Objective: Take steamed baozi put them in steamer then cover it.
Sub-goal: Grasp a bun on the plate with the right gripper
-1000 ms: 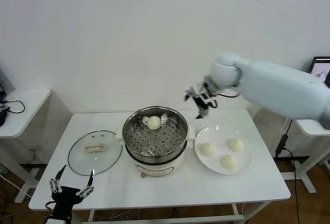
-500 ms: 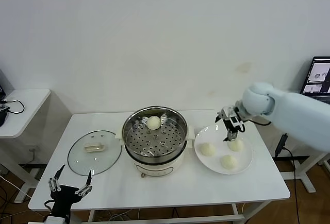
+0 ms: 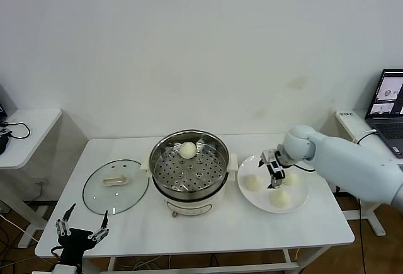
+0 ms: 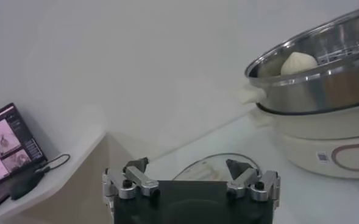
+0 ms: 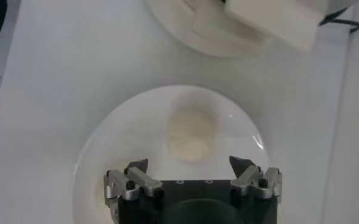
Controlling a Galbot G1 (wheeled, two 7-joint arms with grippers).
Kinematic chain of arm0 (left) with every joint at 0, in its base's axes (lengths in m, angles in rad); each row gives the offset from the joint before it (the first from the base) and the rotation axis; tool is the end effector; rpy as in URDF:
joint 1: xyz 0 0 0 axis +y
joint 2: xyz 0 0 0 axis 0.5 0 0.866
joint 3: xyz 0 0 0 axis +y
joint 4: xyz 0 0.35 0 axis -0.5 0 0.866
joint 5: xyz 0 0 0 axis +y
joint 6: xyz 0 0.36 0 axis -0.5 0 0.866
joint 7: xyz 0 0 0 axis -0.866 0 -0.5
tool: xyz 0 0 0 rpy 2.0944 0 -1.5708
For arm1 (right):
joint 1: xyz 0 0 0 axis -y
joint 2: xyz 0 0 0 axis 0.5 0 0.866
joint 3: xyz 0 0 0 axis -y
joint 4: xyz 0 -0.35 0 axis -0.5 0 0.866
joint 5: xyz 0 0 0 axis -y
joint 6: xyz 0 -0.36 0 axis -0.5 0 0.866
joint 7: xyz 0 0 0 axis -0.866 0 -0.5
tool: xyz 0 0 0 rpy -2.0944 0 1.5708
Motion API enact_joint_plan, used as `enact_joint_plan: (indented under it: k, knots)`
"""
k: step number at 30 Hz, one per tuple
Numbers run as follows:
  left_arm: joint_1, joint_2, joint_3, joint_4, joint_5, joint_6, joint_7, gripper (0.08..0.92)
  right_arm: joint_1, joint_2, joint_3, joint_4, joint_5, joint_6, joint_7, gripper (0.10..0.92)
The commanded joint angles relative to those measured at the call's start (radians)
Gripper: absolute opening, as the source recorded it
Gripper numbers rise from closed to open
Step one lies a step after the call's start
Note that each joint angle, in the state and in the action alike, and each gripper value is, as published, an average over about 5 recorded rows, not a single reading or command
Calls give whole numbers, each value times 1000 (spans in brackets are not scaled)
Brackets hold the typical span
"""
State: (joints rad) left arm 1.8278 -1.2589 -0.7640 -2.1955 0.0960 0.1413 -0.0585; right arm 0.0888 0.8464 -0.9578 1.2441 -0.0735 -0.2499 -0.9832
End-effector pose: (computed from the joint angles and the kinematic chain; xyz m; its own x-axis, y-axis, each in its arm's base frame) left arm 0.1231 0.1090 -0.2787 -0.9697 -0.1218 0.2116 -0.0058 0.8779 0.4787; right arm 0.5331 -0.0542 -0.2140 -0.2276 -0.1485 0.9624 -0.9418 -0.2175 -0.2563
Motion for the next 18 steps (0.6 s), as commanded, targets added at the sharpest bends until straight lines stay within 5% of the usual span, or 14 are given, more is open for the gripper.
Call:
enact_joint_plan:
  k: [1, 18]
  knots:
    - [0, 0, -1, 2, 1, 0, 0, 823, -71, 112, 50, -157, -40, 6, 5, 823]
    - [2, -4, -11, -2, 2, 0, 0, 823, -85, 198, 84, -282, -61, 17, -6, 760]
